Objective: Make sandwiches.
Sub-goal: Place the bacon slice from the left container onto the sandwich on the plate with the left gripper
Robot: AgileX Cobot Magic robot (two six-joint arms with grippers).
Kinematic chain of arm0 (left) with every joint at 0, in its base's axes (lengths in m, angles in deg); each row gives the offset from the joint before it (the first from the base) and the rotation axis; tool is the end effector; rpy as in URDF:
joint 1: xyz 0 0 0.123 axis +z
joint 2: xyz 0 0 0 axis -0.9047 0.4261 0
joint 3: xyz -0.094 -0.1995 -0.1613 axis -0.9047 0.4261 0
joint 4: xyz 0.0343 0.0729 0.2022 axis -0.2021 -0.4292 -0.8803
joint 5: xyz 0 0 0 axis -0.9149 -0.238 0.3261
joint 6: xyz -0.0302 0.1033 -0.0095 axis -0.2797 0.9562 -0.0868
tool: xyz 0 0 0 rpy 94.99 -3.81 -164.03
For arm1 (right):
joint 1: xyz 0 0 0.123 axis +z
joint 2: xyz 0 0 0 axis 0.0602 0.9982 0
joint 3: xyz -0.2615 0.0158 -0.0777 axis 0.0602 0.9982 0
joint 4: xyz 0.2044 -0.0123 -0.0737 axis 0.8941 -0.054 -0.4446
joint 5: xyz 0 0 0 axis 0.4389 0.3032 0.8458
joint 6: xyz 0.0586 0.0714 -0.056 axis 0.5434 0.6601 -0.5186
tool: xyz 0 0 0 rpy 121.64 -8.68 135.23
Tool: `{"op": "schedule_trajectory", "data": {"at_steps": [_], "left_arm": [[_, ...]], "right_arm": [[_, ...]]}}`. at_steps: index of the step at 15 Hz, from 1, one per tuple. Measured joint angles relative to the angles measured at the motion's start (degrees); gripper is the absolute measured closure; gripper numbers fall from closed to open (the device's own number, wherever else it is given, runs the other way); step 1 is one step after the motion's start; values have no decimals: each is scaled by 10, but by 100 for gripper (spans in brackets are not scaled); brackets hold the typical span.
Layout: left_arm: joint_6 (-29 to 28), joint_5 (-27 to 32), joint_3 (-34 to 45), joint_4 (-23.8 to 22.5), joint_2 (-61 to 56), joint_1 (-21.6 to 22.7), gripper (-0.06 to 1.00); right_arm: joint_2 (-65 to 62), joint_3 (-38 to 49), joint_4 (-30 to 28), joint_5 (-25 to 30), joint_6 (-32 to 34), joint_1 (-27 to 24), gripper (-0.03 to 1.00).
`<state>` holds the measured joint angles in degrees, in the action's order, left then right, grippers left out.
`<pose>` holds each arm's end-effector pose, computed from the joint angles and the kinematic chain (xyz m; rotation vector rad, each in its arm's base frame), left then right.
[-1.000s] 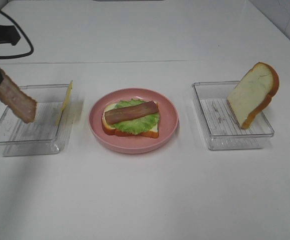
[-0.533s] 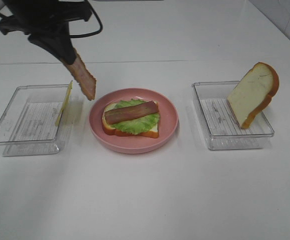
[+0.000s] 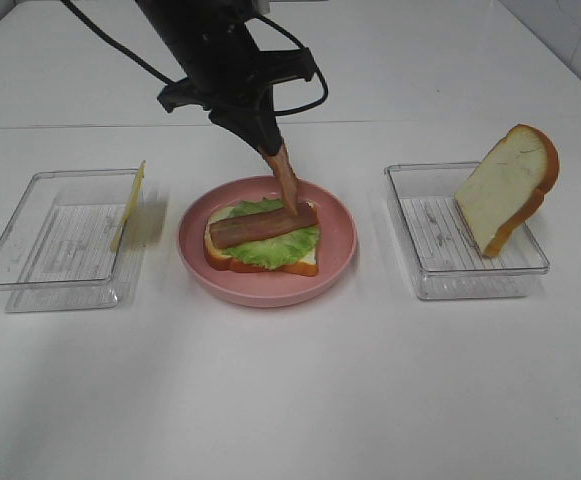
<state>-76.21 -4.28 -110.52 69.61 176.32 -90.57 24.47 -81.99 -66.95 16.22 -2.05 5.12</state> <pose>0.3930 -0.2395 0.2142 0.4658 2.8467 -0.7398 -0.0075 0.0063 0.2365 -0.0395 2.1318 0.0957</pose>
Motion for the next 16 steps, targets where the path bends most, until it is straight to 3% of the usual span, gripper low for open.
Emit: {"op": "schedule_trajectory", "data": {"at_steps": [4,7,10,16], "left_arm": [[5,0,-3,26,13,-17,94],[23,0,-6,78,13,-25,94],[28,0,-6,80,13,-27,94],[28,0,-6,40,38,-23,94]], "right_arm": [[0,0,0,0,0,0,5],[0,0,0,0,0,0,5],[0,0,0,0,0,0,5],[0,0,0,0,0,0,5]]}}
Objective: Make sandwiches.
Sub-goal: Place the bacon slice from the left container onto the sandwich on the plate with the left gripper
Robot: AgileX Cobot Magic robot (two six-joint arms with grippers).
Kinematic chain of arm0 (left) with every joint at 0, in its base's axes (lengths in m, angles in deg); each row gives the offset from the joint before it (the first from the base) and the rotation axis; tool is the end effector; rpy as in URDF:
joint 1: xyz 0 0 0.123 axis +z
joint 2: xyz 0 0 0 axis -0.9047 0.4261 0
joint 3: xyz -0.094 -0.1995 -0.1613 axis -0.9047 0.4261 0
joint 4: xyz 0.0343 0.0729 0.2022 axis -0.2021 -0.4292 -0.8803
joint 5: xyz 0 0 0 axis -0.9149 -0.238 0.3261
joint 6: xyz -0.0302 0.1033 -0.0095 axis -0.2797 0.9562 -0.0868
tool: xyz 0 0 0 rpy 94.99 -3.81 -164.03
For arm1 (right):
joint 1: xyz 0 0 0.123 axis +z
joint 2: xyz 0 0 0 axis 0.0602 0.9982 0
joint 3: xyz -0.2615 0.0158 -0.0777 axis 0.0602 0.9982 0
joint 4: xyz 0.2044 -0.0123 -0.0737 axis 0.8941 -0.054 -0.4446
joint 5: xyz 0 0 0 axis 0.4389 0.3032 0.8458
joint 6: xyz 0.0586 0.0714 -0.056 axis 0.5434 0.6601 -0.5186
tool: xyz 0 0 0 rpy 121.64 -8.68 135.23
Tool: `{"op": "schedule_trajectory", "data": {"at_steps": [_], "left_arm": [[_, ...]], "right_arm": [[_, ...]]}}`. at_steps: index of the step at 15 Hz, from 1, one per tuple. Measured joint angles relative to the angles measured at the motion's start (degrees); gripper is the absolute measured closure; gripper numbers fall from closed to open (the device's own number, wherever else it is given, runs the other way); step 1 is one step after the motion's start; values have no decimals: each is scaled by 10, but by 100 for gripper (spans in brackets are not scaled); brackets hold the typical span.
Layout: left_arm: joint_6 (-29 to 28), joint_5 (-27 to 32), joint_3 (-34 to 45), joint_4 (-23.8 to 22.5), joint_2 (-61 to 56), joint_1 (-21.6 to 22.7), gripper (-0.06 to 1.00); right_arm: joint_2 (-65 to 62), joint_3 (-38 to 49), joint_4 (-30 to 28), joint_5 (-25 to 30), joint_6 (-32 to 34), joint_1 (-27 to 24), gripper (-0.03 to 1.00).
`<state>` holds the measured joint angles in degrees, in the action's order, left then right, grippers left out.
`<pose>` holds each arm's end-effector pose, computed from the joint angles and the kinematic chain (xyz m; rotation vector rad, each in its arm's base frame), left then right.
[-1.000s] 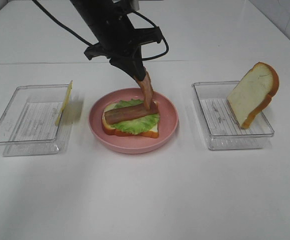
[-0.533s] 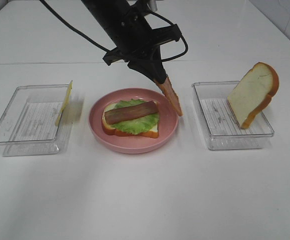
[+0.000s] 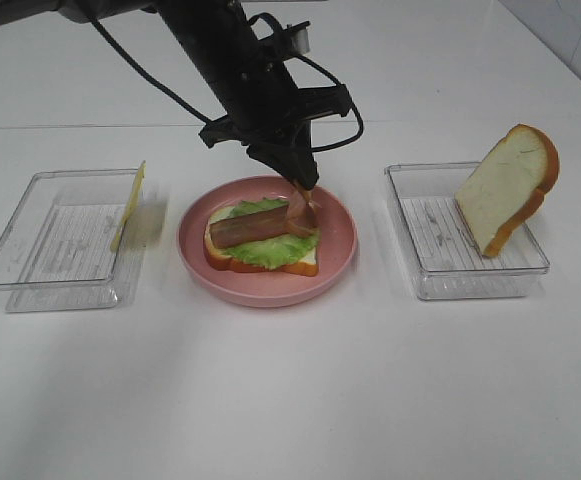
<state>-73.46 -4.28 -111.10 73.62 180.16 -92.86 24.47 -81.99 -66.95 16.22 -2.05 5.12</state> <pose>0.3859 -0.2636 0.1891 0.5563 2.8782 -0.8274 -0.0075 0.0063 0.2365 -0.0395 2.1318 0.0957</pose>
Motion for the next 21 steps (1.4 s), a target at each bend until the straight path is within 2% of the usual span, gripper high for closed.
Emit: {"op": "schedule_trajectory", "data": {"at_steps": [7,11,13,15,21], "left_arm": [[-13,0,0,-95,0,26,94],[-19,0,3,-124,0,27,94],[-31,1,40,-158,1,27,94],[-45,2,44,-194,1,27,94],[-48,2,44,-205,1,29,94]], "right_arm": [[0,0,1,0,0,0,5],[0,0,1,0,0,0,5],[0,0,1,0,0,0,5],[0,0,1,0,0,0,5],[0,0,1,0,0,0,5]]}}
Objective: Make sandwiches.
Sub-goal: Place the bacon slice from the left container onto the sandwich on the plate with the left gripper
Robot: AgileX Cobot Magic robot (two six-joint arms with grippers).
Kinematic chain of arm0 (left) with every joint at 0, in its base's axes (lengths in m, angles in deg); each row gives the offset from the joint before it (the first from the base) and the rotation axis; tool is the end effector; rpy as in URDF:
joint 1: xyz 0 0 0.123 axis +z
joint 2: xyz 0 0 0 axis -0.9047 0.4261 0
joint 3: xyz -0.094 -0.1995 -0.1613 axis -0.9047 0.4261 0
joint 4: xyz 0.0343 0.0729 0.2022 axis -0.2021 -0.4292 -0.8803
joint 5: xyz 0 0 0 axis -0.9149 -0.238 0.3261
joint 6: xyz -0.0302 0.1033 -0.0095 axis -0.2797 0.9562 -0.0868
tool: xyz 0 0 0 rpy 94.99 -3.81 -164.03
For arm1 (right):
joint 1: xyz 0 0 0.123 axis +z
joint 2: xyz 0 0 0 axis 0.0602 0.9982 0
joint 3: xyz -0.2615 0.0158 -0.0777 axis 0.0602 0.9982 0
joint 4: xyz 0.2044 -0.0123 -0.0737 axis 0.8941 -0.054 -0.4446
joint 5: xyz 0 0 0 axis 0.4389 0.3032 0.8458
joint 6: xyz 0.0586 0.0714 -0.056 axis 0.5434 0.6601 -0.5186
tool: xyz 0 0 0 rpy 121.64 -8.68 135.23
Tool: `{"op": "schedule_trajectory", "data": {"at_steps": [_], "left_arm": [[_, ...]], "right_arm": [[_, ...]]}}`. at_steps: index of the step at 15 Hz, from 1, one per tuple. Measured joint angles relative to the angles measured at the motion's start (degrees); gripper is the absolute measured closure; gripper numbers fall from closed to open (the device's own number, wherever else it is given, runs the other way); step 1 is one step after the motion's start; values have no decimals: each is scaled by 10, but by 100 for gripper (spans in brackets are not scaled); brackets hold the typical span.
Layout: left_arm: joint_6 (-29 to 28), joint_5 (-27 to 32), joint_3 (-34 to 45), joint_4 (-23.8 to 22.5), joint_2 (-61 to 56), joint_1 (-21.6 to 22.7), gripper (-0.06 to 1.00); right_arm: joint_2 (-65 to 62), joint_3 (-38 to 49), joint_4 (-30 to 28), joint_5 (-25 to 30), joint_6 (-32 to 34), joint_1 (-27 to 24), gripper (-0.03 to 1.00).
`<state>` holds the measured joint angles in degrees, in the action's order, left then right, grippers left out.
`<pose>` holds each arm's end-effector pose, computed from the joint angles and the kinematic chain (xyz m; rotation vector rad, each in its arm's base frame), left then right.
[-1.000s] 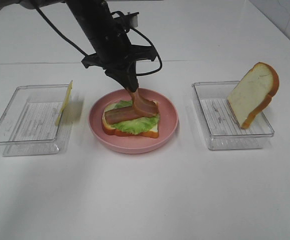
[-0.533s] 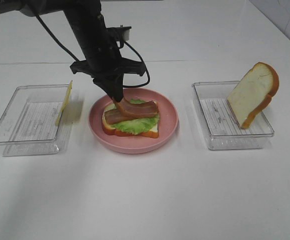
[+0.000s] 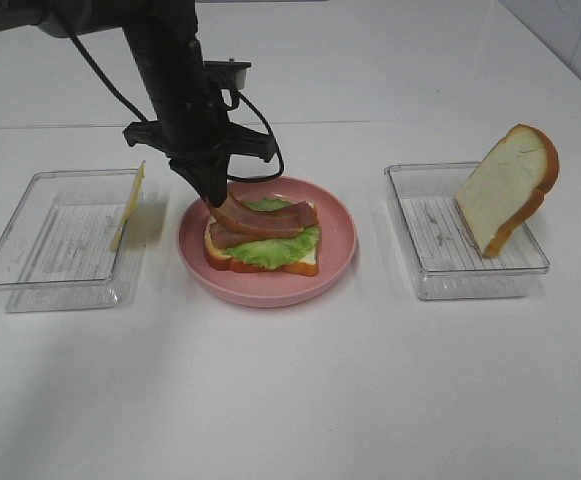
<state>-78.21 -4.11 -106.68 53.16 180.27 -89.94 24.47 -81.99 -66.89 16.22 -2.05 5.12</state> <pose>0.4035 -0.2084 0.1576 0.4986 2.9863 -0.2950 -0.0075 0.0064 0.2365 -0.0396 2.1318 0.0970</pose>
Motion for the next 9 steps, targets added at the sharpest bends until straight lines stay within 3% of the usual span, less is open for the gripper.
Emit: {"op": "schedule_trajectory", "data": {"at_steps": [4,8,9], "left_arm": [[0,0,0,-1,7,0,94],[-2,0,0,-16,9,0,30],[-2,0,0,-18,5,0,19]], "right_arm": [[0,0,1,0,0,0,5],[0,0,1,0,0,0,5],[0,0,1,0,0,0,5]]}}
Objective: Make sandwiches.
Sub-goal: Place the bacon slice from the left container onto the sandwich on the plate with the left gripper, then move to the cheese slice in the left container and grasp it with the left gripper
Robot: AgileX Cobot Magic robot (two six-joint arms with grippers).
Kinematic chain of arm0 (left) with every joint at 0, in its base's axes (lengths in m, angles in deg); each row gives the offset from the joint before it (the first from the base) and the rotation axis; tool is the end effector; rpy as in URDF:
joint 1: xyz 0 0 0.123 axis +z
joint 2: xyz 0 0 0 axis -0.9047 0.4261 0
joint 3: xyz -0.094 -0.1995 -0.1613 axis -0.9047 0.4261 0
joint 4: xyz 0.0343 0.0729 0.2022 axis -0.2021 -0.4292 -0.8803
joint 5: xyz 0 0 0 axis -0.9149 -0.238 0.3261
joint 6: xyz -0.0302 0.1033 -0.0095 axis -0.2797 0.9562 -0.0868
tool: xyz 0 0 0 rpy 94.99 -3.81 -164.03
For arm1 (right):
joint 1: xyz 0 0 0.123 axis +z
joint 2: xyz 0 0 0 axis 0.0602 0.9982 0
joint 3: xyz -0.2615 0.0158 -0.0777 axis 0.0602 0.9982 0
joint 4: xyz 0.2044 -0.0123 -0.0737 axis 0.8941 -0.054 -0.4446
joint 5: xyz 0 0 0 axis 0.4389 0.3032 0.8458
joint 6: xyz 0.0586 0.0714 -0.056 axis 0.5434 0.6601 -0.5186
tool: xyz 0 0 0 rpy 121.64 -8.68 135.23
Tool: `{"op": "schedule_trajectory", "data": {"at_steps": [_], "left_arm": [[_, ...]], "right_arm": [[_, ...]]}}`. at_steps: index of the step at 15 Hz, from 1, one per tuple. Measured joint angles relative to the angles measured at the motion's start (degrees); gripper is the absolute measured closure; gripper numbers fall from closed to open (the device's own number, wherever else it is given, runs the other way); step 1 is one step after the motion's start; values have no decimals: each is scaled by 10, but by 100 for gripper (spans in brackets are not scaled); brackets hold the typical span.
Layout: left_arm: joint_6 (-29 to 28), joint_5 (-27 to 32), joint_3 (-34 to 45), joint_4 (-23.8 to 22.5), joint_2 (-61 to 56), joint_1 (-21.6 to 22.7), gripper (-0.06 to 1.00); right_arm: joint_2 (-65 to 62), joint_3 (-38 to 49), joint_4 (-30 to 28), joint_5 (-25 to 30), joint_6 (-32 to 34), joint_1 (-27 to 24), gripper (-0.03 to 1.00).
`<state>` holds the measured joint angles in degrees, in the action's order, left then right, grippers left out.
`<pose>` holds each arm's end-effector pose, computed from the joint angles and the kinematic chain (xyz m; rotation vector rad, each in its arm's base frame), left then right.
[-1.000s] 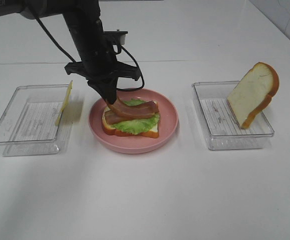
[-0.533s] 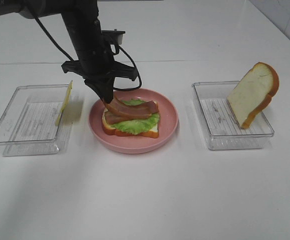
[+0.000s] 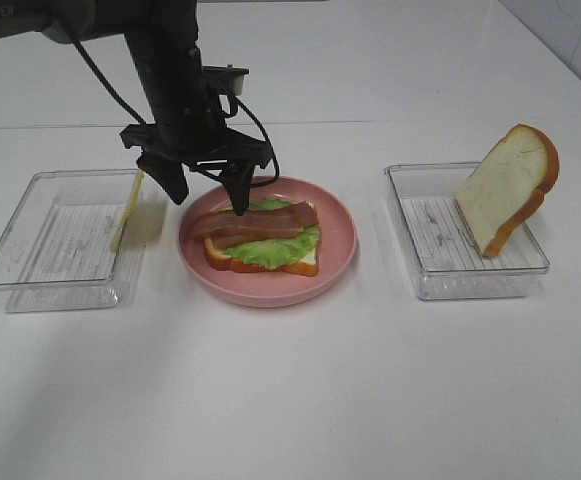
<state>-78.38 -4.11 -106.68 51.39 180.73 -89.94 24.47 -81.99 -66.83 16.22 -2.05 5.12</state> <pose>0.4049 -0.2057 0.1535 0.5071 2.9896 -0.2484 -0.0075 0.0065 0.2365 -0.0396 2.1318 0.0983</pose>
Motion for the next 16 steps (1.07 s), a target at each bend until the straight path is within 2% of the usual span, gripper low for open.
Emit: {"op": "schedule_trajectory", "data": {"at_steps": [1,3,9,16], "left_arm": [[0,0,0,-1,-6,0,14],[0,0,0,-1,-18,0,11],[0,1,0,-12,-115,5,11],[-15,1,99,-57,-138,84,12]], "right_arm": [[0,0,0,0,0,0,5],[0,0,0,0,0,0,5],[0,0,1,0,0,0,5],[0,0,1,0,0,0,5]]}}
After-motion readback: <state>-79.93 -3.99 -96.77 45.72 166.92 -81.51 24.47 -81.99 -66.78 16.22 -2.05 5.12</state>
